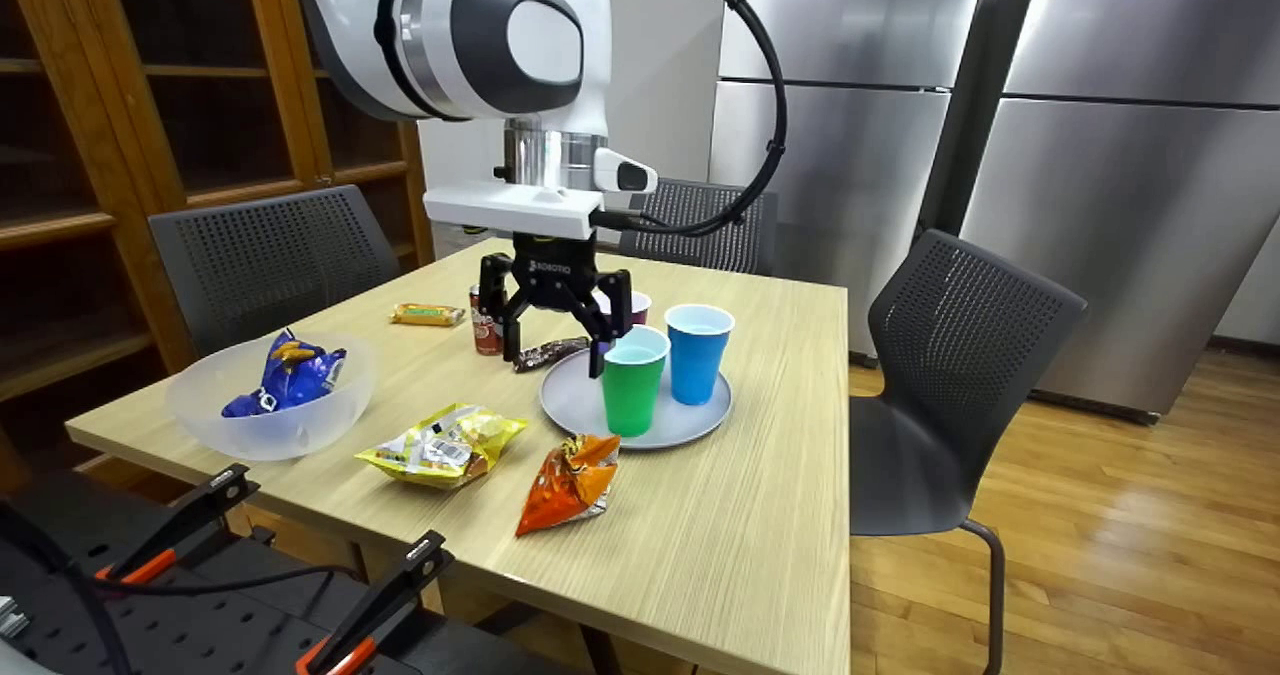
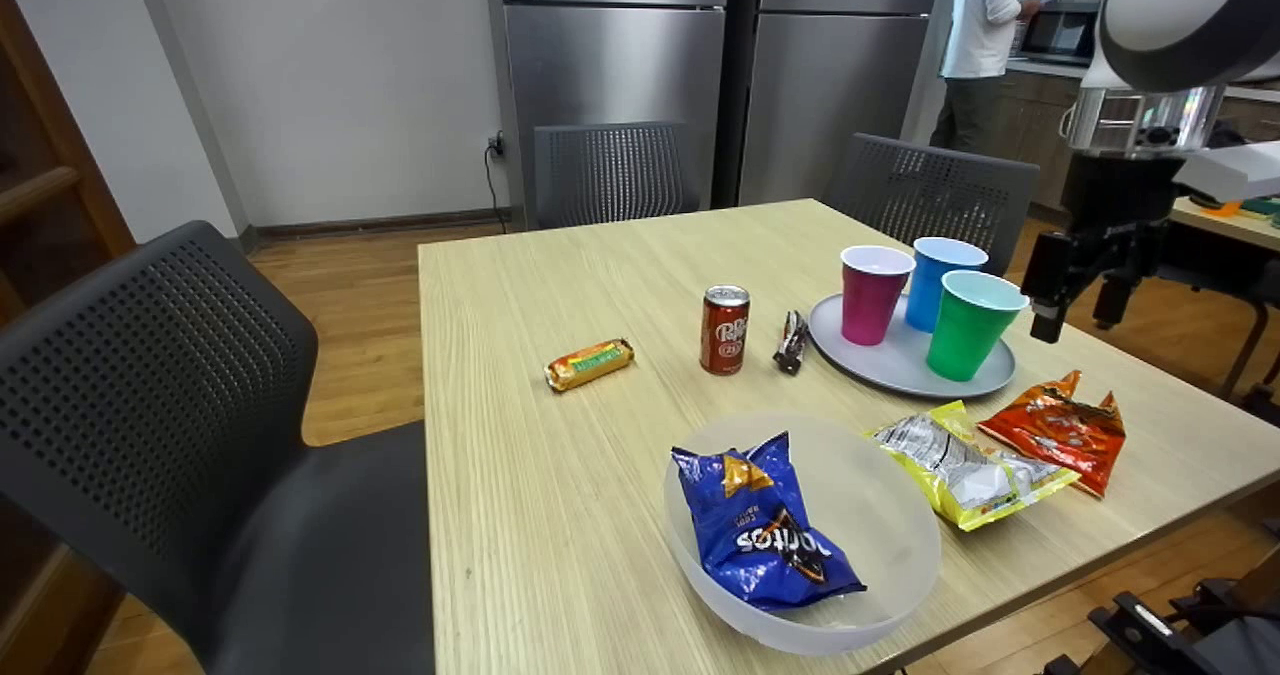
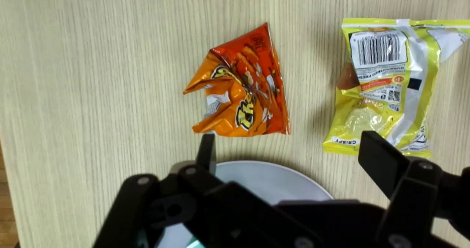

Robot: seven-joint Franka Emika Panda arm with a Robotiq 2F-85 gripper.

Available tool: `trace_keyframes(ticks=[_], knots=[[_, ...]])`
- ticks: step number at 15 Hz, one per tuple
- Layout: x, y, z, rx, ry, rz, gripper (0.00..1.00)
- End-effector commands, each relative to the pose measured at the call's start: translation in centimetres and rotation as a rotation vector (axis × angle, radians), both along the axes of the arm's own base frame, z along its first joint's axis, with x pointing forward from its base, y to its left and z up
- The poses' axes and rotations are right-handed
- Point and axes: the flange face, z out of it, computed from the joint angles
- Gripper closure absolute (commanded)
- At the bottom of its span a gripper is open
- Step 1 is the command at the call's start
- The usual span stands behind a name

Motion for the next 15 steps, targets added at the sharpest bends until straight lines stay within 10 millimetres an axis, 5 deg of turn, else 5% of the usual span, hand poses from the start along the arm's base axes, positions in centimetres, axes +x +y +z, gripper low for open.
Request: trace_keyframes(ticks=[1, 15], knots=[[-0.9, -1.0, -0.4, 0.01, 0.02, 0.075, 0.0], [1.6, -2.6, -5.8, 0.047, 0.176, 0.252, 0.0]])
